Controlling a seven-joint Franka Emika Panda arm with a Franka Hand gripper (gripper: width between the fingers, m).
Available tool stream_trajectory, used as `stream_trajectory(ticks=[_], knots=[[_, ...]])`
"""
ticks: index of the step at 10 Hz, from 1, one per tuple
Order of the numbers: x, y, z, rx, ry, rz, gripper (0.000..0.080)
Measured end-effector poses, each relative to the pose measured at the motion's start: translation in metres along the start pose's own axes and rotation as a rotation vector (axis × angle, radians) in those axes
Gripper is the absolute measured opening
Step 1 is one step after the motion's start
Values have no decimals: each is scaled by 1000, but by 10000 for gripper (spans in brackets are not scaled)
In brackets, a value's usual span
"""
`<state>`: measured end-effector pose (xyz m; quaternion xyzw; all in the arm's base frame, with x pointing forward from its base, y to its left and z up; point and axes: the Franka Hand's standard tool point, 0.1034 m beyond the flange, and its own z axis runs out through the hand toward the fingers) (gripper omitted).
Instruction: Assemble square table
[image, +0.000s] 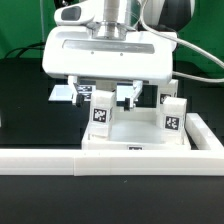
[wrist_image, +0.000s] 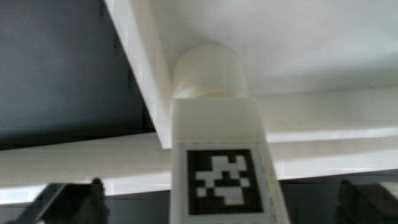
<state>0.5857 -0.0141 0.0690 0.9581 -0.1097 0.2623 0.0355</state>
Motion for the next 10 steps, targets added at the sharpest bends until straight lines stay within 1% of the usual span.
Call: stream_trajectory(ticks=[1, 2, 3, 5, 7, 8, 9, 10], knots=[[-1, 3, 1, 12, -103, 25, 649], [3, 4, -1, 31, -210, 70, 649], [2, 0, -3, 46, -316, 101, 649], [10, -2, -3, 56, -374, 110, 649], [20, -6, -5, 66, -390, 113, 649], [26, -2, -5, 66, -401, 116, 649], [30, -1, -4, 66, -398, 117, 649], [28, -1, -4, 65, -399, 116, 649]])
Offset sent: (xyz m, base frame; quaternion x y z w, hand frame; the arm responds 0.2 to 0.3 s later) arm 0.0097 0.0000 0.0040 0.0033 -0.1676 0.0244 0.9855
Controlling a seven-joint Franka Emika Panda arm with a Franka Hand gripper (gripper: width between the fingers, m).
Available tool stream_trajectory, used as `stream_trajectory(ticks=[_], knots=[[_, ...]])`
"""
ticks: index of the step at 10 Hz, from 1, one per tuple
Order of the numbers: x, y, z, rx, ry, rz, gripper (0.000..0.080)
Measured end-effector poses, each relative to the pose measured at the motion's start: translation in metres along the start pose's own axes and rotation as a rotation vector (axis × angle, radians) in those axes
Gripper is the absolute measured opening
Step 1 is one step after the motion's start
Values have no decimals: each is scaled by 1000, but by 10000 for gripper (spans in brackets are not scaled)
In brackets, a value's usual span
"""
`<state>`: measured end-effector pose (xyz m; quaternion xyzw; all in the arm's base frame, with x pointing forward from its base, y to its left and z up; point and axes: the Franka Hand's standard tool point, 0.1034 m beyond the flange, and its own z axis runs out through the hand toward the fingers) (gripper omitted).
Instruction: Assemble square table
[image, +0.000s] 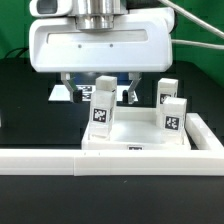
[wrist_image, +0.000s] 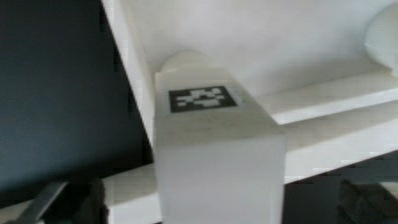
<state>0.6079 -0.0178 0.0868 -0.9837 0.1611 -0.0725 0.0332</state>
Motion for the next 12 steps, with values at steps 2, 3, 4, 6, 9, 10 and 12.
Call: stream_trajectory(ticks=[2, 3, 4, 6, 9, 10, 12], knots=[[0, 0, 0, 0, -1, 0, 649], [-1, 0, 1, 0, -7, 3, 649], [-8, -2, 0, 1, -104, 20, 649], [5, -3, -3, -7, -124, 18, 649], [4, -2, -2, -8, -127, 19, 464], [4, -2, -2, -8, -127, 19, 297], [4, -2, -2, -9, -127, 19, 292]])
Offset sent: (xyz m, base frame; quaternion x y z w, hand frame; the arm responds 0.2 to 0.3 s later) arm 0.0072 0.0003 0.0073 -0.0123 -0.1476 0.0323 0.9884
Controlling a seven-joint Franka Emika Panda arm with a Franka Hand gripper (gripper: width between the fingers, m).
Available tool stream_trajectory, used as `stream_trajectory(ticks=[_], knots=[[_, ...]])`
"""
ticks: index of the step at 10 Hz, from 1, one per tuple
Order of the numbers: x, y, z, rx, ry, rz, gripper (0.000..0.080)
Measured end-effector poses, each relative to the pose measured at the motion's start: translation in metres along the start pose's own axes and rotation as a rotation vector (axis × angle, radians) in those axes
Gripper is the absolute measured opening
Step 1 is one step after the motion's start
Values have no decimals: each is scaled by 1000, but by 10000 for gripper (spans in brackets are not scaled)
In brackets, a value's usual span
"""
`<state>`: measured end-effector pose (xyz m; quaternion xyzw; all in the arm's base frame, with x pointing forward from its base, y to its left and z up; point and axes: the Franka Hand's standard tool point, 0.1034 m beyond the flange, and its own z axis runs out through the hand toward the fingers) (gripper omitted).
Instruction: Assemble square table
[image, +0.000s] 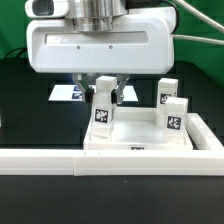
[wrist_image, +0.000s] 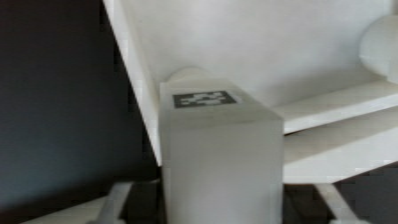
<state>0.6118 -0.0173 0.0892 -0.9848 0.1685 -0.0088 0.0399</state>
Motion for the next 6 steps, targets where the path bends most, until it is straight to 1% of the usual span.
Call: stream_trajectory(ticks=[6], knots=[[0, 0, 0, 0, 0, 1, 293]])
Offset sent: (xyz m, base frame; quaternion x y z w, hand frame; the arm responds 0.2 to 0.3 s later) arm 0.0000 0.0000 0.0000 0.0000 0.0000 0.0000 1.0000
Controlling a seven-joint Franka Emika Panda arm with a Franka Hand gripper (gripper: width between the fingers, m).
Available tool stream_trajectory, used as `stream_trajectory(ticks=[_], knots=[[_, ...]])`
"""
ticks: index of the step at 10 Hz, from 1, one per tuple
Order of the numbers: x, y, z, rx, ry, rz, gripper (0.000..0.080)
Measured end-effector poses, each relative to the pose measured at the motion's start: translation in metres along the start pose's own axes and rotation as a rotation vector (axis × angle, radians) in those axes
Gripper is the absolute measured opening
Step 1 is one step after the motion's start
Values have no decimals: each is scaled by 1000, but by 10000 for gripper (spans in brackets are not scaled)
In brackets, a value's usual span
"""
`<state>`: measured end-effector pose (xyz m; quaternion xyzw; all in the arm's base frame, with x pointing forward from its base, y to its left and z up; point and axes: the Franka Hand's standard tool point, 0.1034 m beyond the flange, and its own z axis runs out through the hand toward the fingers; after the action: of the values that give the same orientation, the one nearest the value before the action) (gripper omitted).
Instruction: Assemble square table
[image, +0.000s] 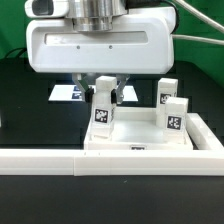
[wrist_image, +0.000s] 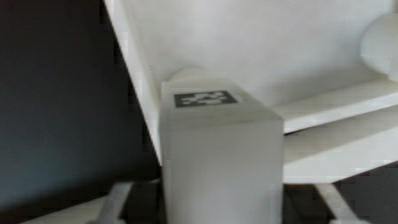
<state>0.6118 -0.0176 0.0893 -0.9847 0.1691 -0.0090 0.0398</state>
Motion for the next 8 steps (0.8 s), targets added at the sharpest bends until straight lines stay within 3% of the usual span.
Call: stream_trajectory(ticks=[2, 4, 5, 6, 8], knots=[[0, -3, 1, 0, 2, 153, 293], [1, -8, 2, 10, 9, 493, 294], [2, -10, 2, 20, 5, 646, 294], [3, -9, 3, 49, -3, 771, 294], [5, -9, 3, 63, -6, 927, 294]])
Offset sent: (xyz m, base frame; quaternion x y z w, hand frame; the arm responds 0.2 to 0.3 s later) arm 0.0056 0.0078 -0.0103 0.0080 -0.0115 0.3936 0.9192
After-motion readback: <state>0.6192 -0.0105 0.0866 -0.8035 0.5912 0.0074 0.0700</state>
